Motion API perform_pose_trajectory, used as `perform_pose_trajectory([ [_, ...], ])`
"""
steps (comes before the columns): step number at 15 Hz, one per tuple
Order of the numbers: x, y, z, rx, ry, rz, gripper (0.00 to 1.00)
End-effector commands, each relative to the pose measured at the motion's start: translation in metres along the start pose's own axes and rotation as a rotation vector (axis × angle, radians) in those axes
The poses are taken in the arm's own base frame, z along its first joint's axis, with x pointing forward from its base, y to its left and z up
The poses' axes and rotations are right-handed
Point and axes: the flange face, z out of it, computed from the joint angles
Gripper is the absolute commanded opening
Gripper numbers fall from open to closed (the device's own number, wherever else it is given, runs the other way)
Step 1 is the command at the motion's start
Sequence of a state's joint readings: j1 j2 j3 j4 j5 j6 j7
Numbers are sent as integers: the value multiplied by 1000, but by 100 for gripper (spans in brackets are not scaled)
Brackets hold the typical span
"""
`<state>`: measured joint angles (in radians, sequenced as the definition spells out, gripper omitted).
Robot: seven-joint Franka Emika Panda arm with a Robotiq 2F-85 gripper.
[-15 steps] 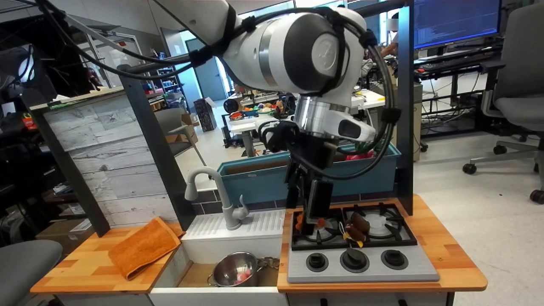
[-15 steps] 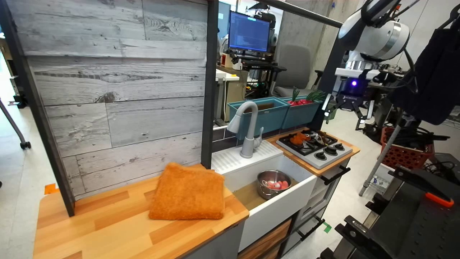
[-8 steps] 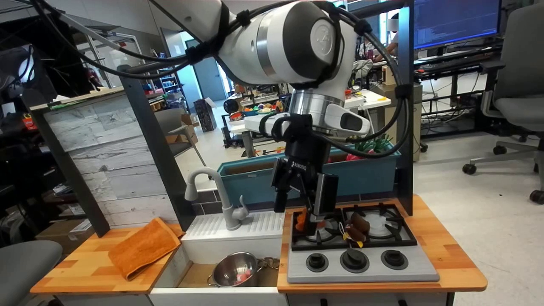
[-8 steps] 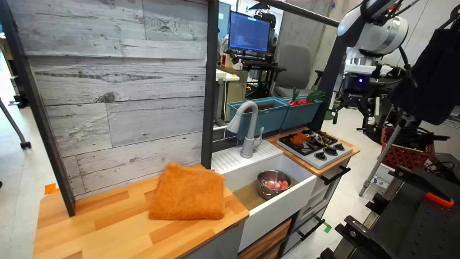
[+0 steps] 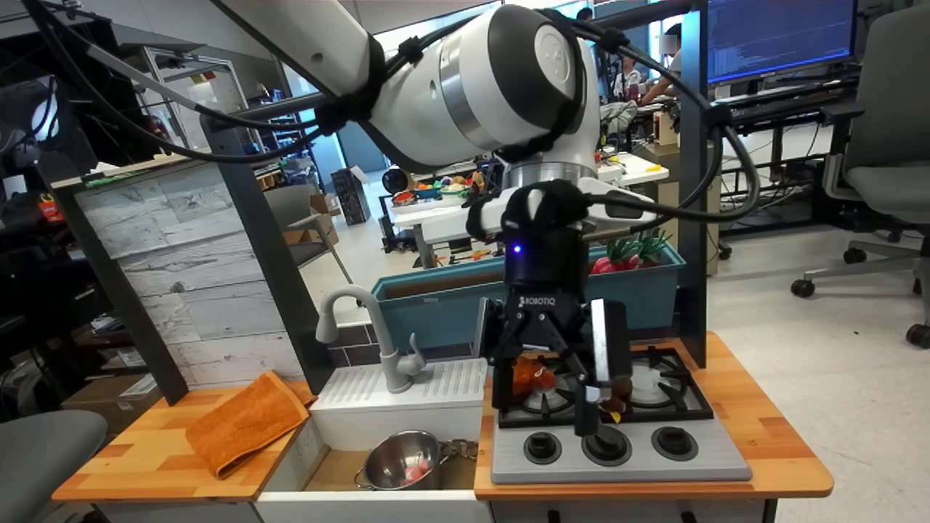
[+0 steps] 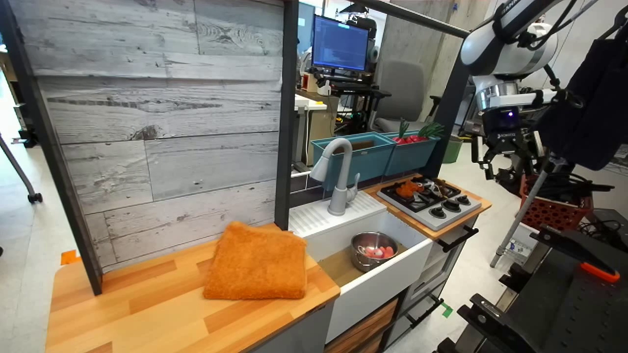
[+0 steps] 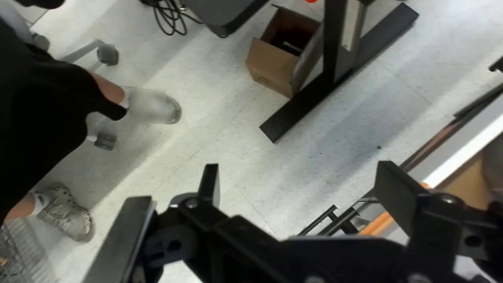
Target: Use the towel to wipe the table, then put the dolls on the stove
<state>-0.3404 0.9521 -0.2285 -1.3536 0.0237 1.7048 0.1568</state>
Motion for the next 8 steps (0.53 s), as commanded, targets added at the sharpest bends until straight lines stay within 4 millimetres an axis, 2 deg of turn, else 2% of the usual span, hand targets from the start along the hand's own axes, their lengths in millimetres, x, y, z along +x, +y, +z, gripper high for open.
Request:
perform_pose_trajectory([
  [1, -3, 14, -6, -143, 3, -135, 100],
  [4, 6, 12, 4, -238, -6, -258, 100],
  [5, 4, 18, 1, -173, 6, -183, 100],
  [8, 6, 17, 5, -179, 0, -190, 100],
])
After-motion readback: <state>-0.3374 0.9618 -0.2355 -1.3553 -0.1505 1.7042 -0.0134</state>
